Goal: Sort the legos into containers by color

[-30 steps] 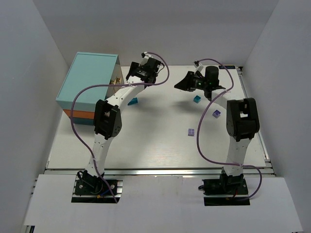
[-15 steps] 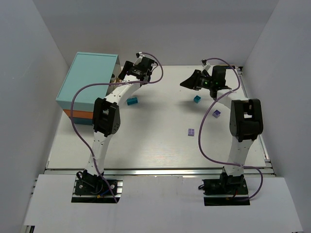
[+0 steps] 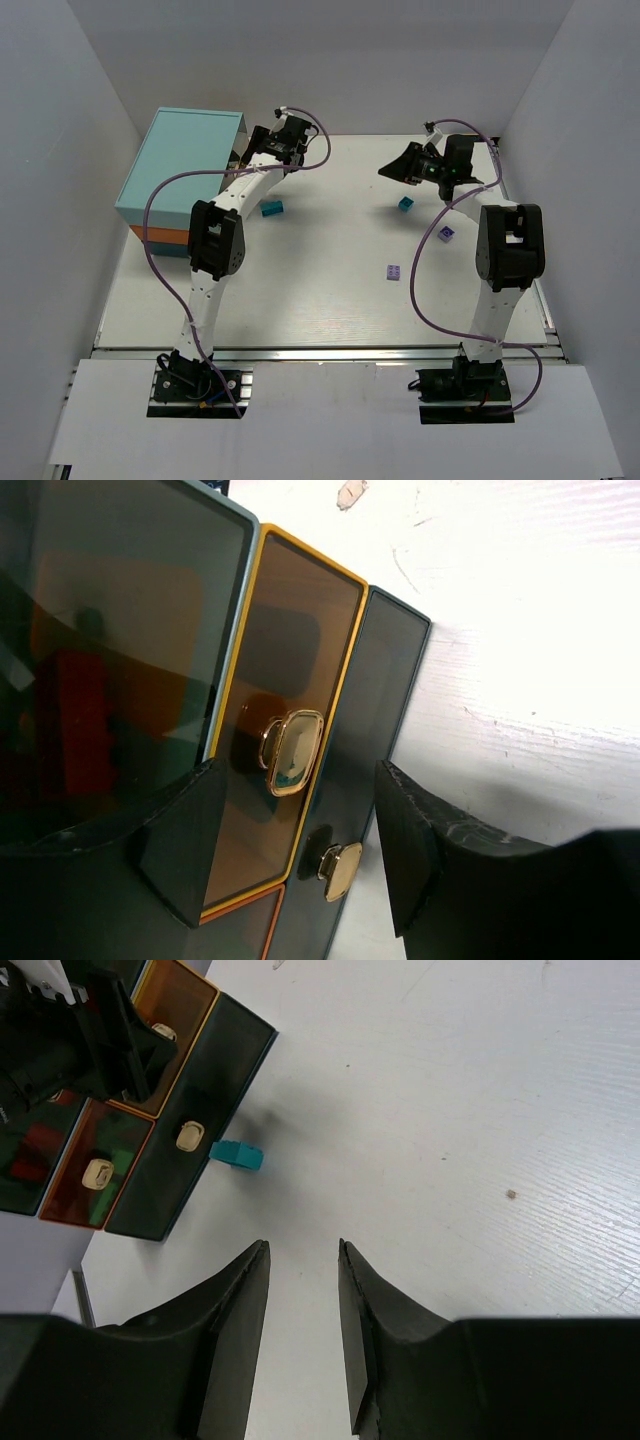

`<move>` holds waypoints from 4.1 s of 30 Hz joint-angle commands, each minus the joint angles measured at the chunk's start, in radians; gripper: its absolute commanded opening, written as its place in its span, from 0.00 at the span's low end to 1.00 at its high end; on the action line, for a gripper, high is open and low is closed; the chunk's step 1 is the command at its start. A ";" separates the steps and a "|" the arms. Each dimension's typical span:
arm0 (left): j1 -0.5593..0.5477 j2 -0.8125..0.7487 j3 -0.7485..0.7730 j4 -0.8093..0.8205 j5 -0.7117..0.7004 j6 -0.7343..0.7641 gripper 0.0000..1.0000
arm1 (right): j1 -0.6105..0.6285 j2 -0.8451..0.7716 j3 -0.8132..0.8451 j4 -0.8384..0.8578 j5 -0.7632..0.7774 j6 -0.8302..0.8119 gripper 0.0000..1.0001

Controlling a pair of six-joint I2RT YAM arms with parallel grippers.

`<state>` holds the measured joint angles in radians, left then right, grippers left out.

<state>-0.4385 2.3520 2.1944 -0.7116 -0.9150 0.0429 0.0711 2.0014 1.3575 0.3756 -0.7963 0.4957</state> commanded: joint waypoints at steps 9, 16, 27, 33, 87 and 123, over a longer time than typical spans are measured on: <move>0.030 0.024 -0.005 -0.025 0.082 -0.029 0.66 | -0.020 -0.038 0.000 0.043 -0.024 0.012 0.40; 0.030 0.029 -0.005 -0.029 0.126 -0.031 0.57 | -0.022 -0.047 -0.011 0.045 -0.027 0.020 0.39; 0.011 -0.008 -0.033 -0.026 0.290 -0.063 0.36 | -0.020 -0.056 -0.029 0.051 -0.026 0.023 0.39; 0.001 -0.034 -0.045 -0.032 0.375 -0.090 0.30 | -0.024 -0.064 -0.046 0.051 -0.024 0.020 0.39; -0.014 -0.392 -0.255 0.075 0.643 -0.195 0.75 | 0.099 0.069 0.269 -0.606 -0.429 -0.894 0.70; -0.014 -1.393 -0.699 -0.086 0.395 -0.520 0.72 | 0.552 0.576 0.847 -0.503 0.126 -1.336 0.70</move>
<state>-0.4538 0.9878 1.5105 -0.7673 -0.4797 -0.4660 0.5987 2.5656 2.1567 -0.1886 -0.6712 -0.8619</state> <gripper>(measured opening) 0.715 0.707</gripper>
